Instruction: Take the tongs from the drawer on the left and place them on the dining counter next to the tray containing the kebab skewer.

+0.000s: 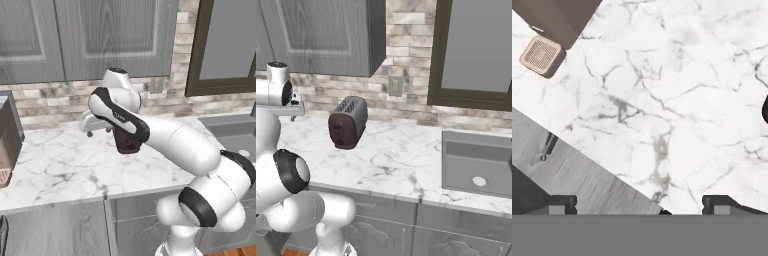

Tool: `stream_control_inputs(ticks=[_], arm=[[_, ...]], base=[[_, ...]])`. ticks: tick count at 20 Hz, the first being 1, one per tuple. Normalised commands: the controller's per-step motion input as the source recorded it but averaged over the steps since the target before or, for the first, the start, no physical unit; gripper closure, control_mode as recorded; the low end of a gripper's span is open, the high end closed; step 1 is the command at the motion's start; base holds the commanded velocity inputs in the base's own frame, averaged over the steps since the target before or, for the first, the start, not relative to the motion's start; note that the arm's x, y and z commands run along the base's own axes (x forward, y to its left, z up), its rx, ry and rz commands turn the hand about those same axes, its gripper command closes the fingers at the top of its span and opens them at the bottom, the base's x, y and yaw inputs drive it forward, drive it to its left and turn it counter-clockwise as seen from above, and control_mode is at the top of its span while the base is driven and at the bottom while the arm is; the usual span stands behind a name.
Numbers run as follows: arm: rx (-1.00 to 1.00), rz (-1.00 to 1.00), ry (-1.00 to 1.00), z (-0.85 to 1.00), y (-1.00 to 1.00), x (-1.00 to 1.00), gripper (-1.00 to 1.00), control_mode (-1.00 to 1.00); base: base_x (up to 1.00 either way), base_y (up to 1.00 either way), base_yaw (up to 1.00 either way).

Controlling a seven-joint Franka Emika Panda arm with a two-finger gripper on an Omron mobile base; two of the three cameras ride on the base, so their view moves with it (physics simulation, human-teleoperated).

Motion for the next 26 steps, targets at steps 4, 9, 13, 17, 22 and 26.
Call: stream_control_inputs(ticks=[4, 9, 13, 17, 22, 26], arm=[[0.00, 0.00, 0.45, 0.00, -0.03, 0.66, -1.00, -1.00], [0.00, 0.00, 0.43, -0.04, 0.00, 0.56, -1.00, -1.00], [0.00, 0.00, 0.13, -0.36, 0.00, 0.07, -1.00, -1.00], [0.00, 0.00, -0.03, -0.39, 0.00, -0.05, -1.00, -1.00], [0.00, 0.00, -0.04, -0.56, 0.00, -0.01, -1.00, -1.00], [0.00, 0.00, 0.00, -0.40, 0.00, -0.03, -1.00, -1.00]], base=[[0.00, 0.00, 0.00], [0.00, 0.00, 0.00], [0.00, 0.00, 0.00], [0.00, 0.00, 0.00], [0.00, 0.00, 0.00], [0.00, 0.00, 0.00]])
